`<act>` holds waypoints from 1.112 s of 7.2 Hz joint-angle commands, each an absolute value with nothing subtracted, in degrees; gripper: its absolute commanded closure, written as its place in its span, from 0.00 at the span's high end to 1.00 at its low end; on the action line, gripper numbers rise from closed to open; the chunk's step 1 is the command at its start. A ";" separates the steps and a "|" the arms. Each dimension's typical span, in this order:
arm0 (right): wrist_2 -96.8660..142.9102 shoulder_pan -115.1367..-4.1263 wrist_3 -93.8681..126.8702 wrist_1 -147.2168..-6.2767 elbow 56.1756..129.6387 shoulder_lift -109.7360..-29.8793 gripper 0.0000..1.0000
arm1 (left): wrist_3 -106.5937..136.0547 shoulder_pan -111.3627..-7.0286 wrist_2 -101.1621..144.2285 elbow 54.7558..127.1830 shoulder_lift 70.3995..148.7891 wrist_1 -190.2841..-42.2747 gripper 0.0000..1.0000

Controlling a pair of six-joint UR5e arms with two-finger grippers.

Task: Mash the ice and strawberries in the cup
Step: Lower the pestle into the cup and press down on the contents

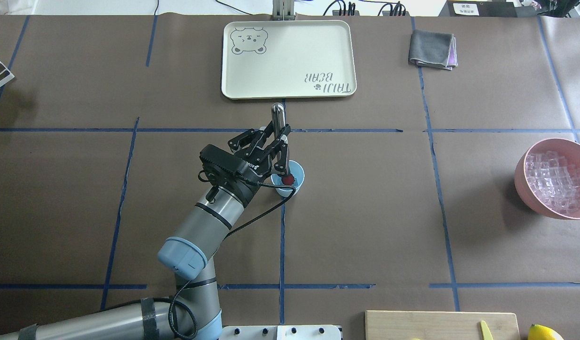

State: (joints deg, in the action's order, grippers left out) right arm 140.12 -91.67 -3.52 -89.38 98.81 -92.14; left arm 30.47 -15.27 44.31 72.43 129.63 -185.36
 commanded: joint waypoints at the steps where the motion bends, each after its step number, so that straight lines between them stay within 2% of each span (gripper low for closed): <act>1: 140.19 -91.67 -3.52 -89.47 98.88 -92.11 1.00 | 30.50 -15.12 44.21 71.89 129.81 -185.45 0.00; 4: 140.19 -91.67 -3.52 -89.47 98.88 -92.02 1.00 | 30.67 -15.12 44.21 72.50 129.90 -185.45 0.00; 8: 140.10 -91.67 -3.52 -89.30 98.61 -92.11 1.00 | 29.97 -18.27 48.06 83.19 126.40 -184.40 0.00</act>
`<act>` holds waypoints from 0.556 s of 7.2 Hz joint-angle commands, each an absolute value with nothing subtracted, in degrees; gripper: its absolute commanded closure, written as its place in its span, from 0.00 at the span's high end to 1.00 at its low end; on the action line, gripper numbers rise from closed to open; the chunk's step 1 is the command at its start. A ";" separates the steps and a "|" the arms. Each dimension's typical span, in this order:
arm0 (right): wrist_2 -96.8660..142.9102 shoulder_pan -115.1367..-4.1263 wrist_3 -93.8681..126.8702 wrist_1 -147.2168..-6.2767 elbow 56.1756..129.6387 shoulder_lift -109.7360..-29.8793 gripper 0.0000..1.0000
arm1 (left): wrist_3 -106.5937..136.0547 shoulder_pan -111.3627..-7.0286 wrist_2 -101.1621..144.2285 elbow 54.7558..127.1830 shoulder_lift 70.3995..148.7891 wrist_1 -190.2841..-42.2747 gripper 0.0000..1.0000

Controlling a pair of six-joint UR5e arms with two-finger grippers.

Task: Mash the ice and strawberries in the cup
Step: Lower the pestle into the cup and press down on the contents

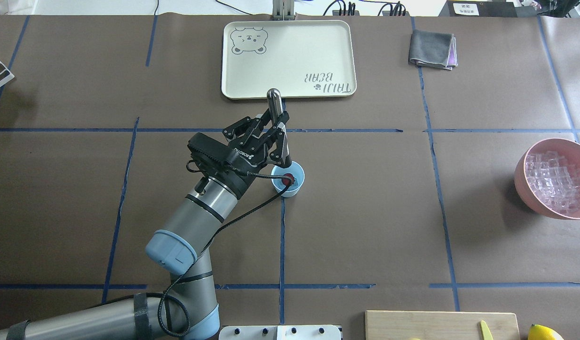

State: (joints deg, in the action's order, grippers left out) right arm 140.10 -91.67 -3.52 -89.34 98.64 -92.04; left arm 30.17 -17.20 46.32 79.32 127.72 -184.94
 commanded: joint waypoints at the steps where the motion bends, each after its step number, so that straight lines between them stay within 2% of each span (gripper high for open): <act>1: 140.01 -91.67 -3.52 -89.38 98.61 -92.11 1.00 | 30.06 -18.28 48.42 88.89 125.26 -180.57 0.00; 2: 140.01 -91.67 -3.52 -89.12 98.96 -92.11 1.00 | 30.23 -18.46 48.69 96.95 124.20 -174.18 0.00; 3: 140.01 -91.67 -3.43 -89.21 99.05 -92.11 1.00 | 32.41 -19.50 48.69 100.60 122.97 -171.76 0.00; 4: 140.01 -91.67 -3.43 -89.47 98.70 -92.28 1.00 | 39.83 -20.21 49.04 100.63 120.00 -171.48 0.00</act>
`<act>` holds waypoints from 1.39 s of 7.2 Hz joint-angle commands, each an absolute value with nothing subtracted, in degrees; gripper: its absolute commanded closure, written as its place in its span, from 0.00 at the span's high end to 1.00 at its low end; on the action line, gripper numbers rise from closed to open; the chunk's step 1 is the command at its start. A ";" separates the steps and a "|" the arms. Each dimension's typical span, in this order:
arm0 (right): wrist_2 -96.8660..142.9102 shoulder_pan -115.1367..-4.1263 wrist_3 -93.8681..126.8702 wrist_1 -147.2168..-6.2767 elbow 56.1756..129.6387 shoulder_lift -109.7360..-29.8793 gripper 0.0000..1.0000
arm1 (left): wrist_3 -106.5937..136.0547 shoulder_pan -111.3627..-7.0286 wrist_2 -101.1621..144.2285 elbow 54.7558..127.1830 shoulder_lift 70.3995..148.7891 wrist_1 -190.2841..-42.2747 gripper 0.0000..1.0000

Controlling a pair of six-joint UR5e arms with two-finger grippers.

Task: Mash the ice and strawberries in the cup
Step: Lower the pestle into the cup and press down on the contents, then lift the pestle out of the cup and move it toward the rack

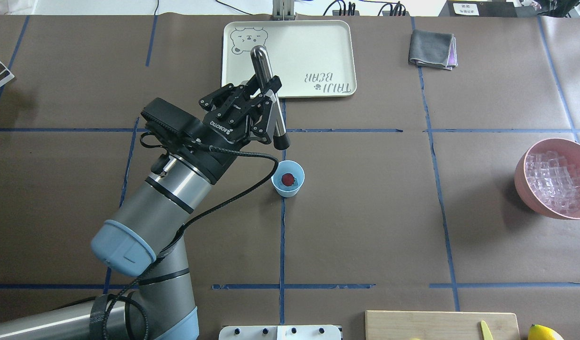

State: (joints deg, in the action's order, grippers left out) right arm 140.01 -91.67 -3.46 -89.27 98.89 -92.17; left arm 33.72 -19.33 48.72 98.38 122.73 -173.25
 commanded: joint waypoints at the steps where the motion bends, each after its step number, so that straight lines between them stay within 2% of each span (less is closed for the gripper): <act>1: 140.01 -91.67 -3.51 -89.47 99.05 -92.29 1.00 | 43.64 -21.96 51.91 100.63 117.45 -171.47 0.00; 4: 140.01 -91.67 -3.34 -89.39 99.40 -92.02 1.00 | 60.75 -30.29 65.59 100.63 107.62 -171.21 0.00; 7: 139.66 -91.67 -0.62 -88.86 99.41 -91.85 1.00 | 81.68 -42.25 89.49 99.76 98.11 -170.16 0.00; 10: 138.35 -91.58 -0.70 -88.94 99.40 -91.93 1.00 | 84.11 -54.26 113.98 99.06 90.72 -158.34 0.00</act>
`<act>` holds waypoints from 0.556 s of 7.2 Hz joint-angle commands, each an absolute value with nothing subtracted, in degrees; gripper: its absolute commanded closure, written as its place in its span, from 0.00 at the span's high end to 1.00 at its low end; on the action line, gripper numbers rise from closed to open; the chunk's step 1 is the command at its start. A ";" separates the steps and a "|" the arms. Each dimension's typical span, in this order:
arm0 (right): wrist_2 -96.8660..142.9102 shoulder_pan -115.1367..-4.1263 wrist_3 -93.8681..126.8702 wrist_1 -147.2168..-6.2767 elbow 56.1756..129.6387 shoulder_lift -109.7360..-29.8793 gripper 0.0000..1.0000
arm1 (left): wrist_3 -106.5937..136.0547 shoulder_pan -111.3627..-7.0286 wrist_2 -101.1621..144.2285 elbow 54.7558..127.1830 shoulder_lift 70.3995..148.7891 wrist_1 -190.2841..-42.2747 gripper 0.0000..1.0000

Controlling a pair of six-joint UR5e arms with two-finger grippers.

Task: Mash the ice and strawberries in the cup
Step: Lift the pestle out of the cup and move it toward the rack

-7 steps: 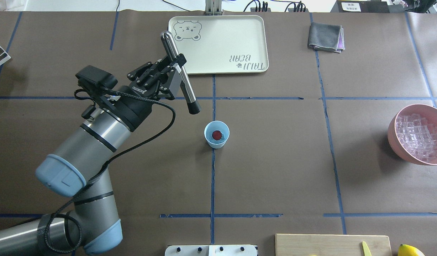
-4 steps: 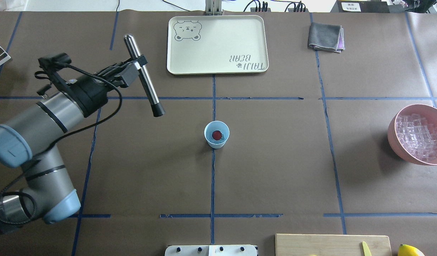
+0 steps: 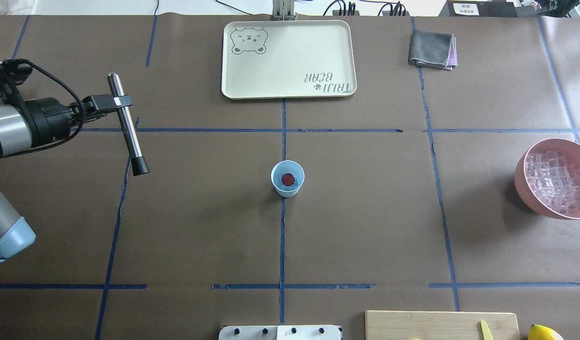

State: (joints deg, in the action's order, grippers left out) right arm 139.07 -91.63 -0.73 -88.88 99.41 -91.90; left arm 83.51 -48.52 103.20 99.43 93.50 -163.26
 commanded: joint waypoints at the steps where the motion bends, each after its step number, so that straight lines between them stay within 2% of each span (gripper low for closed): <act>1: 138.08 -91.58 -0.62 -88.95 99.40 -91.93 1.00 | 84.02 -58.58 122.26 98.88 90.53 -152.29 0.00; 4: 135.26 -91.58 -0.79 -88.95 99.40 -91.93 1.00 | 71.55 -64.60 129.81 94.93 86.77 -146.44 0.00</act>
